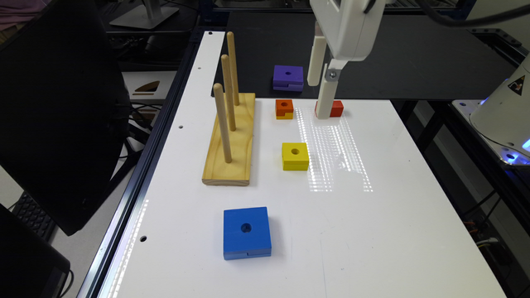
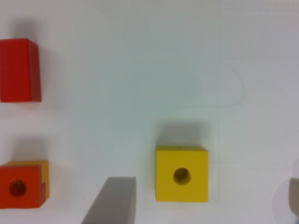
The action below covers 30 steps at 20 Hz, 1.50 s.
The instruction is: Pick up yellow block.
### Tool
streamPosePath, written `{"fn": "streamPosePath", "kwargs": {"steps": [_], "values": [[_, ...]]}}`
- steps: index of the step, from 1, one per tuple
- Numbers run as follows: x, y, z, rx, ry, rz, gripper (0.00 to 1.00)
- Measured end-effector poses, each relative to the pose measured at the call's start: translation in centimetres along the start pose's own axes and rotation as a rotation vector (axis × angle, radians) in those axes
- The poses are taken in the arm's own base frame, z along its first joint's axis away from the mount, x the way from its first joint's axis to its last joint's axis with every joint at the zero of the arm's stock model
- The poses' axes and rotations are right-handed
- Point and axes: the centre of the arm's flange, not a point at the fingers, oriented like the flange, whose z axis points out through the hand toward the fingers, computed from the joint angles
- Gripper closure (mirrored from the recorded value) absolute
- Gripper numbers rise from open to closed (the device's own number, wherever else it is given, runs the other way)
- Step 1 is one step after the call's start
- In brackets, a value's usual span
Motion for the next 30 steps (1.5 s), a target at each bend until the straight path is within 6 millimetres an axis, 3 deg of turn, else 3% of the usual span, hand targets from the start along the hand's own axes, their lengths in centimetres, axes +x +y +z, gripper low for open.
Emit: {"fn": "streamPosePath", "kwargs": {"steps": [6, 19, 30], "values": [[0.3, -0.4, 3.2, 0.005, -0.011, 0.002, 0.00], [1.7, -0.2, 3.0, 0.016, -0.002, 0.021, 0.00], [2.0, -0.4, 6.2, 0.020, -0.012, 0.026, 0.00]]}}
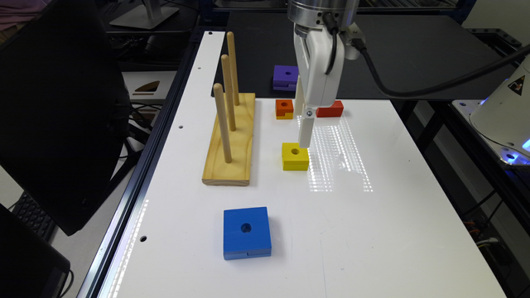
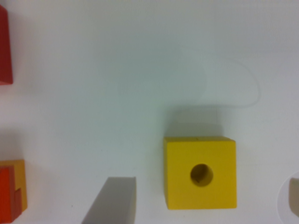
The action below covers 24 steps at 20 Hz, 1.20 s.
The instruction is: Pick up yellow block.
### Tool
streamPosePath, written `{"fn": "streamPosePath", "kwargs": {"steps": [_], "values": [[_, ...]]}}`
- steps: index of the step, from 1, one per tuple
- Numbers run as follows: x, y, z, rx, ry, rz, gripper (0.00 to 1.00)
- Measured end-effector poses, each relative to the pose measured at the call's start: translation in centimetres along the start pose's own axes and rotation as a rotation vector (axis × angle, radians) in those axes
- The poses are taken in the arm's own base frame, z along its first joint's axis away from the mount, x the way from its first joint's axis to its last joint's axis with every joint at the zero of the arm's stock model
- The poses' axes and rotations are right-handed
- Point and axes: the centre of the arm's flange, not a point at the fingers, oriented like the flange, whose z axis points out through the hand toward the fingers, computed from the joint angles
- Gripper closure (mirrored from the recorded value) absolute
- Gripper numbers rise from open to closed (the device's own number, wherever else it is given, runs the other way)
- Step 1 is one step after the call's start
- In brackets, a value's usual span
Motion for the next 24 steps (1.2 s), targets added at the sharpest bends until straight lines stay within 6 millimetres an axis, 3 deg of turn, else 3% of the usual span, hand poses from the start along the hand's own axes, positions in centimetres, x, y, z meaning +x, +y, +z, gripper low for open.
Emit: {"fn": "streamPosePath", "kwargs": {"steps": [7, 13, 20, 24], "values": [[0.1, 0.1, 2.3, 0.001, -0.006, -0.001, 0.00], [0.1, 0.1, 2.7, 0.001, -0.007, -0.001, 0.00], [0.1, 0.2, 5.3, 0.005, -0.012, 0.000, 0.00], [0.2, 0.1, 5.4, 0.008, -0.010, 0.000, 0.00]]}}
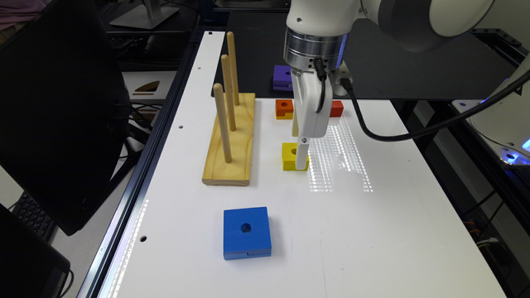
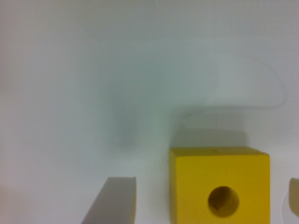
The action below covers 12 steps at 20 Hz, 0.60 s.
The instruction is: Pick up yellow block.
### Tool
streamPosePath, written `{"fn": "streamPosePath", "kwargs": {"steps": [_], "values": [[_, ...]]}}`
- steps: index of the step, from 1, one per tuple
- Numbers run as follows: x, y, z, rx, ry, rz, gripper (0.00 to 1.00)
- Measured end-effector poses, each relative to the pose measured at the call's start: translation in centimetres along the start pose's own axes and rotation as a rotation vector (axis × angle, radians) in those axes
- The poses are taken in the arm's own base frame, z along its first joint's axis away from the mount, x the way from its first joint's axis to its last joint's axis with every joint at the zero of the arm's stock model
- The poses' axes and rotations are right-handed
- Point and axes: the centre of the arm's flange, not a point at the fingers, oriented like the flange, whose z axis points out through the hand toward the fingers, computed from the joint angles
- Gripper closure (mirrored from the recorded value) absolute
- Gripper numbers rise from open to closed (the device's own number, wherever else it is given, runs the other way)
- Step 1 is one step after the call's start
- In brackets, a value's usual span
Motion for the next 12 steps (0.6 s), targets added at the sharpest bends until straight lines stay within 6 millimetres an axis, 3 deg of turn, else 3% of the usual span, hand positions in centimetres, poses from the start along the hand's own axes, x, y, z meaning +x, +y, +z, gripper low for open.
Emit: {"fn": "streamPosePath", "kwargs": {"steps": [7, 12], "values": [[0.1, -0.2, 0.0, 0.003, 0.001, 0.000, 0.00], [0.0, 0.0, 2.7, 0.009, -0.004, 0.001, 0.00]]}}
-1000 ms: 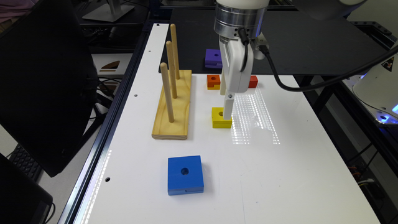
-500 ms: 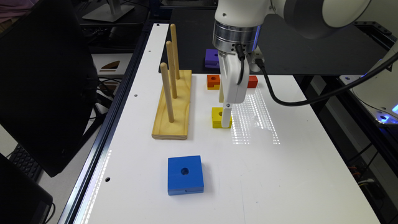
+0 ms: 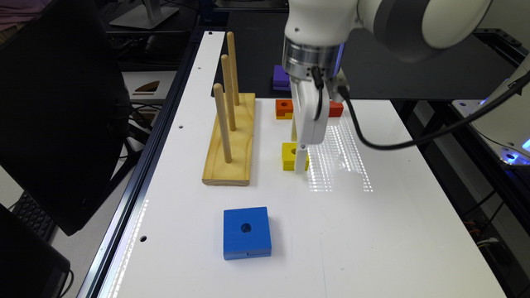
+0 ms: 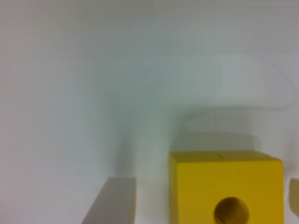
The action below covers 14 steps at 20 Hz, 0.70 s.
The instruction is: Pick up yellow block.
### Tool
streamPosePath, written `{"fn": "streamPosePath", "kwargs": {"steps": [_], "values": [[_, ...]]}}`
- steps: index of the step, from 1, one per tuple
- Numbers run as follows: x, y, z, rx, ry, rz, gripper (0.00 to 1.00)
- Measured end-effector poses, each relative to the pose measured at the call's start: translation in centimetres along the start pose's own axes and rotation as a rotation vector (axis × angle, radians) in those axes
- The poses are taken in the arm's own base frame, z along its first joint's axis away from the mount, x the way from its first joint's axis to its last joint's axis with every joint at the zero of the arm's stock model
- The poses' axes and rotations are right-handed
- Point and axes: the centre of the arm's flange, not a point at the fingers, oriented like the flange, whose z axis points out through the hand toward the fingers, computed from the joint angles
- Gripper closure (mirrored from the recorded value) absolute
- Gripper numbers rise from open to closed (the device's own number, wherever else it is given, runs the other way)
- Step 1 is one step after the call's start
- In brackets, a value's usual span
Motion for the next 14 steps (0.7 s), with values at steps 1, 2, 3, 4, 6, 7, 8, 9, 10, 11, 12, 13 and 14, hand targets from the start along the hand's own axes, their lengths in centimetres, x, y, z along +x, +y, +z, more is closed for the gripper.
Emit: {"fn": "streamPosePath", "kwargs": {"steps": [1, 2, 3, 4, 6, 7, 8, 9, 10, 11, 12, 13, 14], "values": [[0.05, -0.07, -0.04, 0.001, 0.000, 0.000, 0.00], [0.09, -0.11, 0.02, 0.002, 0.001, 0.000, 0.00], [0.15, -0.18, 0.03, 0.003, 0.001, 0.000, 0.00], [0.19, -0.22, 0.03, 0.003, 0.001, 0.000, 0.00], [0.19, -0.22, 0.03, 0.003, 0.001, 0.000, 0.00], [0.19, -0.22, 0.03, 0.003, 0.001, 0.000, 0.00], [0.19, -0.22, 0.03, 0.003, 0.001, 0.000, 0.00], [0.19, -0.22, 0.03, 0.003, 0.001, 0.000, 0.00], [0.19, -0.22, 0.03, 0.003, 0.001, 0.000, 0.00], [0.19, -0.22, 0.02, 0.003, 0.001, 0.000, 1.00], [0.19, -0.22, 0.02, 0.003, 0.001, 0.000, 1.00], [0.19, -0.22, 0.02, 0.003, 0.001, 0.000, 1.00], [0.19, -0.22, 0.02, 0.003, 0.001, 0.000, 1.00]]}}
